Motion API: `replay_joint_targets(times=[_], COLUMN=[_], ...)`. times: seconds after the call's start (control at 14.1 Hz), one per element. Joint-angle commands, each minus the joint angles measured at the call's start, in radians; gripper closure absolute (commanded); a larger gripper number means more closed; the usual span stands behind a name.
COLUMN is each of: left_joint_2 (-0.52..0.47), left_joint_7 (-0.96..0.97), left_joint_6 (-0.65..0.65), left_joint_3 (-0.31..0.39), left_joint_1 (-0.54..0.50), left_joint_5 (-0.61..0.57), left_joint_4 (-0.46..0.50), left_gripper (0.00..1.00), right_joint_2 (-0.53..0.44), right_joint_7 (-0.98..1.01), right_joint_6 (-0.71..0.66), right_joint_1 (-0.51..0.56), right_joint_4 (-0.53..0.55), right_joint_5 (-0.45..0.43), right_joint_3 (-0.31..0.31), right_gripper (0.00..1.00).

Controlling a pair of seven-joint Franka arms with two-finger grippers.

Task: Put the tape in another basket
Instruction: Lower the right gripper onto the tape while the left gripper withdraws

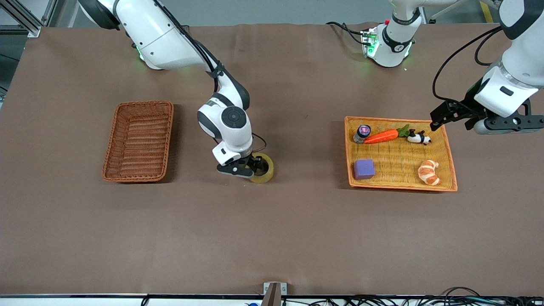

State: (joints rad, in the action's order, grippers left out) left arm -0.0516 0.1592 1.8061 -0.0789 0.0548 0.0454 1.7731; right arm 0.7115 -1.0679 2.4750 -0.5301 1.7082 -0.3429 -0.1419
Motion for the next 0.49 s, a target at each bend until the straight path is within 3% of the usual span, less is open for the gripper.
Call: replay_joint_targets(times=[0.0, 0.07, 0.42], left_joint_2=[-0.025, -0.024, -0.011], left_joint_7=[-0.004, 0.000, -0.012], left_joint_6=[-0.016, -0.016, -0.019], left_joint_3=[0.011, 0.010, 0.007], left_joint_1=[0.017, 0.017, 0.005], left_joint_5=[0.010, 0.008, -0.018], left_joint_4=[0.014, 0.015, 0.014], left_gripper=[0.00, 0.00, 0.00], right_joint_2=[0.013, 0.014, 0.011], right_joint_7=[-0.036, -0.049, -0.011], right_joint_6=[-0.014, -0.018, -0.091], right_joint_1=[-0.021, -0.018, 0.007], right_joint_4=[-0.035, -0.057, -0.111], right_joint_5=[-0.030, -0.025, 0.028], right_joint_3=[0.010, 0.010, 0.008], right_gripper=[0.87, 0.99, 1.00])
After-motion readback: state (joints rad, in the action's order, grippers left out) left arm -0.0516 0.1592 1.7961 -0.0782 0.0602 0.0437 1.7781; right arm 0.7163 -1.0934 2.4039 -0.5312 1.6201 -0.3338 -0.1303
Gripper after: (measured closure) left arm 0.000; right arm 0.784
